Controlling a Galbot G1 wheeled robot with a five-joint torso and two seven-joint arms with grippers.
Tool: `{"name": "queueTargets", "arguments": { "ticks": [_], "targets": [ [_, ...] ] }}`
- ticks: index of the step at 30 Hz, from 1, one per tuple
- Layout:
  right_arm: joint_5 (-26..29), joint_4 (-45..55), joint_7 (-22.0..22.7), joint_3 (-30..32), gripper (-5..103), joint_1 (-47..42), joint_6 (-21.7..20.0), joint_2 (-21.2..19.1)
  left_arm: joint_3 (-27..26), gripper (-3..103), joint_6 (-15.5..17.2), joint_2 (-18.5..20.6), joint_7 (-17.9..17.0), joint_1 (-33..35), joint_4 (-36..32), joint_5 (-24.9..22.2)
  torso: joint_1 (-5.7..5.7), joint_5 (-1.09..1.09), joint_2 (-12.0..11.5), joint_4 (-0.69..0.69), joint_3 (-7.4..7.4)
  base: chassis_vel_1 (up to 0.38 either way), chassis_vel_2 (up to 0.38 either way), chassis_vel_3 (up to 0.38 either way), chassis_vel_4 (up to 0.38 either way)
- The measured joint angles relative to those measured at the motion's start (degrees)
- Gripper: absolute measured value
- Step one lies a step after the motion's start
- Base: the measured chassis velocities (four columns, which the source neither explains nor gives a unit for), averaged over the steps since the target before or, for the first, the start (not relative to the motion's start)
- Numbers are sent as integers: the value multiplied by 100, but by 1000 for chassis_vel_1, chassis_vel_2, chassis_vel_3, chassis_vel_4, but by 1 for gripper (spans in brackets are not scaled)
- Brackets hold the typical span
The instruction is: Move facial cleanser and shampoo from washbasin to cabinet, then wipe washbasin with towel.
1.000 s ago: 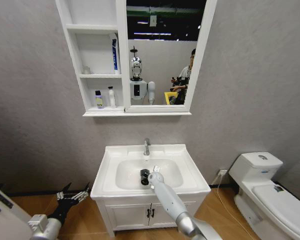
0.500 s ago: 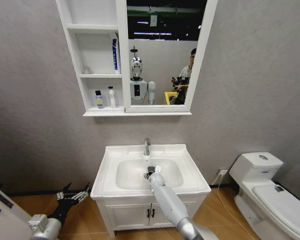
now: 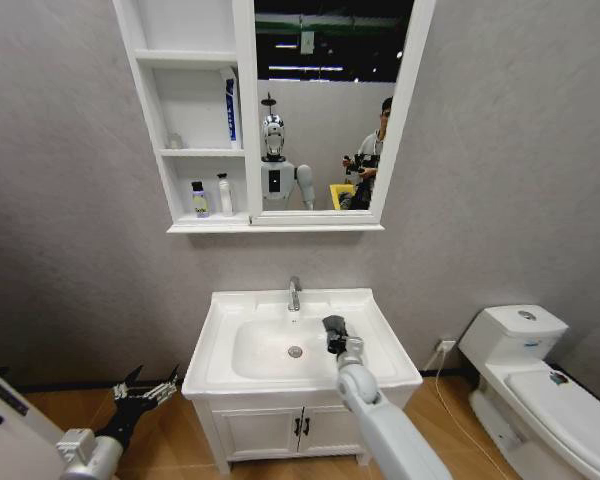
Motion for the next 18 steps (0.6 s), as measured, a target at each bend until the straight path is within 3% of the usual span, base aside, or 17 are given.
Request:
{"name": "queueTargets", "arguments": {
  "ticks": [1, 4, 8, 18],
  "targets": [
    [0, 0, 0, 0, 2, 0, 0, 0, 0, 100, 0, 0, 0, 0, 0, 0, 0, 0, 0, 0, 0, 0, 0, 0, 0],
    [76, -318, -726, 226, 2, 44, 431, -571, 0, 100, 0, 0, 0, 0, 0, 0, 0, -1, 0, -3, 0, 0, 0, 0, 0],
    [235, -807, -1106, 252, 2, 305, 768, -741, 0, 100, 1, 0, 1, 0, 0, 0, 1, 0, 0, 1, 1, 0, 0, 0, 0],
    [558, -2213, -1603, -66, -1, 1130, 1320, -673, 0, 100, 1, 0, 0, 0, 0, 0, 1, -2, -1, 2, 1, 0, 0, 0, 0]
  ]
}}
